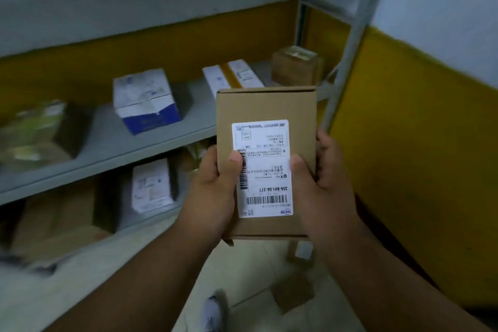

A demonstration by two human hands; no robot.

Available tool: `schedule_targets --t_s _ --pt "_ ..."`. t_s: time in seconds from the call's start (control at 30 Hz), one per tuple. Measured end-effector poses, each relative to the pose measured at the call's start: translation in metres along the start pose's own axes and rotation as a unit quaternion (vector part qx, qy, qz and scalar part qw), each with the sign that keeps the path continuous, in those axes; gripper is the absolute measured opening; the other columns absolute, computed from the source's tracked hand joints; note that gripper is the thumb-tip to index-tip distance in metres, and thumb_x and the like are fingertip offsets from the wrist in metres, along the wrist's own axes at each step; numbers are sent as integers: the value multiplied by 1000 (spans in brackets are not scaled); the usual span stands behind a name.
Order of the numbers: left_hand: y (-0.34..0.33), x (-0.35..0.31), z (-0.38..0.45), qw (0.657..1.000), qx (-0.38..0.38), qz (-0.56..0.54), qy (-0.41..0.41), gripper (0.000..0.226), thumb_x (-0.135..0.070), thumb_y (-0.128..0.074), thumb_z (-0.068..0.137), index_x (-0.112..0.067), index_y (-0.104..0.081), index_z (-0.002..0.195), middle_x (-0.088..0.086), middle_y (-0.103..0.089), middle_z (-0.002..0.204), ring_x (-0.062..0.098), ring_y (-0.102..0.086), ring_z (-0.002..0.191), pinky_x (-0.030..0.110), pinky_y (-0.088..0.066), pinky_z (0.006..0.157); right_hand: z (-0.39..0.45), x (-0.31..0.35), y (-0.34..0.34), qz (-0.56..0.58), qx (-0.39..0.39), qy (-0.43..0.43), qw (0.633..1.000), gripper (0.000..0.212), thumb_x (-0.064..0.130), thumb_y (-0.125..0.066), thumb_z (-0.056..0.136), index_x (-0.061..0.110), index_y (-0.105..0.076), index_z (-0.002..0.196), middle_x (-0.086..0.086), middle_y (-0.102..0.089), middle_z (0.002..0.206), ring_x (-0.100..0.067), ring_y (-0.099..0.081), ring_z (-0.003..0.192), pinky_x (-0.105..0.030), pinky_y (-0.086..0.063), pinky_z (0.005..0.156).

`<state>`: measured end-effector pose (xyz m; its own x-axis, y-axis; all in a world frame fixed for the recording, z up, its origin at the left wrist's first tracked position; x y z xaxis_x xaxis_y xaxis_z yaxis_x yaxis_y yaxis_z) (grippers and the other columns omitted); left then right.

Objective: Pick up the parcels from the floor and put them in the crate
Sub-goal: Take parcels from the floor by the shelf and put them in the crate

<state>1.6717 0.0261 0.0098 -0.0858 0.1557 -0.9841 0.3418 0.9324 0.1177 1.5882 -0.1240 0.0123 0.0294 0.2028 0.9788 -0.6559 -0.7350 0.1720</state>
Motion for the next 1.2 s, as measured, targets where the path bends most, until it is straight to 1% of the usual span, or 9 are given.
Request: schedule_targets --t_s 0.13,0.23,0.37,0.5,0.63,0.73,0.8,1.03,1.2 --pt "79 15 -58 996 -92 12 3 13 -55 -42 95 -54 -53 104 -21 -73 97 1 -72 84 28 -57 68 -54 21 -58 -12 89 23 996 46 30 -56 98 47 -39 137 23 -65 114 14 -64 94 -11 -54 67" --pt "136 27 -101 990 -142 2 14 22 -55 -42 96 -51 -52 115 -14 -73 101 10 -73 87 34 -58 58 -95 35 -105 -7 136 44 990 46 32 -57 97 43 -40 138 19 -66 120 5 -67 99 -25 -61 75" --pt "235 46 -171 975 -222 0 14 21 -49 -43 99 -45 -56 114 -15 -74 97 10 -73 84 25 -51 45 -174 54 -185 8 210 64 976 48 31 -57 98 42 -40 141 20 -65 119 5 -67 99 -26 -62 75" --pt "357 100 -261 948 -308 -32 70 20 -47 -46 99 -46 -61 114 -15 -74 101 10 -73 89 46 -62 69 -286 64 -289 9 288 87 953 48 27 -57 99 44 -38 140 17 -61 127 -5 -65 110 -37 -62 83" --pt "468 146 -346 928 -355 -8 110 25 -39 -48 101 -44 -60 122 -19 -71 110 9 -67 104 38 -56 86 -400 71 -381 -3 341 110 934 50 28 -55 99 43 -33 141 10 -56 136 -10 -60 118 -35 -59 89" --pt "528 163 -386 921 -364 40 130 22 -35 -49 101 -45 -60 117 -20 -69 109 9 -66 103 33 -55 86 -453 77 -425 -20 367 110 924 52 23 -56 99 37 -33 143 9 -54 138 -3 -57 115 -11 -51 78" --pt "558 174 -398 917 -367 57 143 21 -36 -49 100 -46 -60 116 -16 -68 109 12 -67 101 36 -57 85 -474 79 -447 -39 378 104 919 53 22 -57 99 37 -33 144 10 -52 138 -1 -54 114 -8 -49 78" --pt "617 229 -387 903 -386 3 187 16 -34 -54 98 -41 -65 108 -15 -73 102 9 -71 94 42 -59 86 -493 69 -516 -118 379 167 903 56 23 -60 95 27 -41 147 5 -38 142 -13 -48 128 -19 -55 88" --pt "648 258 -367 904 -350 -97 225 22 -25 -51 101 -29 -67 116 -7 -75 106 14 -72 99 41 -55 94 -489 57 -572 -117 419 174 883 60 21 -60 94 27 -40 151 12 -34 127 -15 -46 126 -33 -58 92"
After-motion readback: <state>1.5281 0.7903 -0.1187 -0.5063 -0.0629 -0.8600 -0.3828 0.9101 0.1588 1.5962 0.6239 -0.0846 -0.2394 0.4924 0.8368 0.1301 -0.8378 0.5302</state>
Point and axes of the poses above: each hand's wrist, its own z-axis towards the middle knuckle, its own y-axis out of the back of the hand, x = y × z, the point moved 5 cm from there along z, towards the middle knuckle
